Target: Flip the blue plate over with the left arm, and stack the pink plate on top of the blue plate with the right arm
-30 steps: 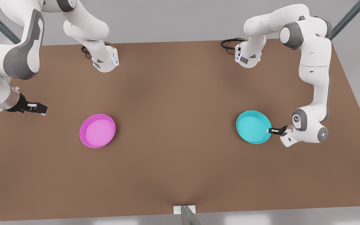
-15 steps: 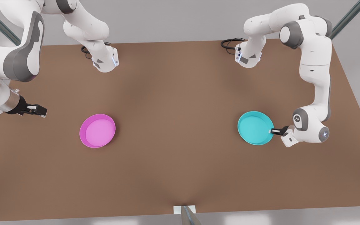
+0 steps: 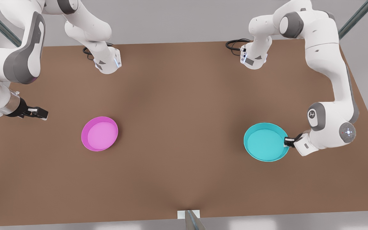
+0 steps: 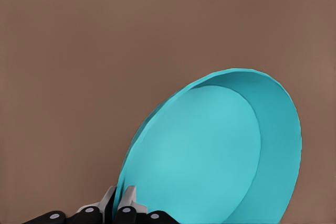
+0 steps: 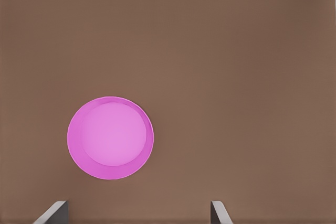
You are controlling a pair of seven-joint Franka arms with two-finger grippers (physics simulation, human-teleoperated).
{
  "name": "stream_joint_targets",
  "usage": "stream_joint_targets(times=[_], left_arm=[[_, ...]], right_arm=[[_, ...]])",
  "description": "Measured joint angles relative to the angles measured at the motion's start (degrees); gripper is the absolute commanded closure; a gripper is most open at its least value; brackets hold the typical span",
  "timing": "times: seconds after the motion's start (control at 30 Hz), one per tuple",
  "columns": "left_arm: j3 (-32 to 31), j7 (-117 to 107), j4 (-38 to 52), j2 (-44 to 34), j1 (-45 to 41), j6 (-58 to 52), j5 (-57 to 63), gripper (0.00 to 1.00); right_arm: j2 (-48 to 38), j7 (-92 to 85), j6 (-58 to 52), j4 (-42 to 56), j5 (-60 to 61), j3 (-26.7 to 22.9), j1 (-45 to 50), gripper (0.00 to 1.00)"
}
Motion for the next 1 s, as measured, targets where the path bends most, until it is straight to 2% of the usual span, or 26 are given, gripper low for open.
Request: stream_joint_targets(times=[0.13,0.17,0.33,0.4,0.5,0.77,1.0], left_arm=[[1.64,-6.50,8.61,1.73,-12.45,-5.93,12.93,0.79],[5.26,-8.38,10.34,2.99,-17.85,-6.93,16.29,0.79],[32.89,-16.38,17.99,11.66,-44.79,-10.08,25.77,0.79],[38.99,-19.16,21.02,16.13,-51.50,-10.87,29.91,0.79],[44.81,-23.59,21.94,21.38,-59.26,-11.83,35.85,0.79],[45.84,-39.21,21.50,29.75,-72.02,-15.22,51.41,0.79],[38.23,-59.23,17.95,33.32,-75.33,-13.67,62.58,0.79]], right_arm=[[0.00,0.00,0.00,0.00,0.00,0.00,-0.05,0.00],[0.00,0.00,0.00,0.00,0.00,0.00,-0.08,0.00],[-0.01,-0.01,0.00,0.00,-0.01,0.00,-0.04,0.00],[-0.01,-0.01,0.00,0.00,-0.01,0.00,-0.01,0.00],[-0.01,-0.01,0.00,0.00,0.00,0.00,-0.01,0.00],[0.52,-0.01,-0.04,0.44,-0.22,0.20,0.46,0.00],[4.49,-0.15,-1.53,3.84,0.34,0.63,0.62,0.00]])
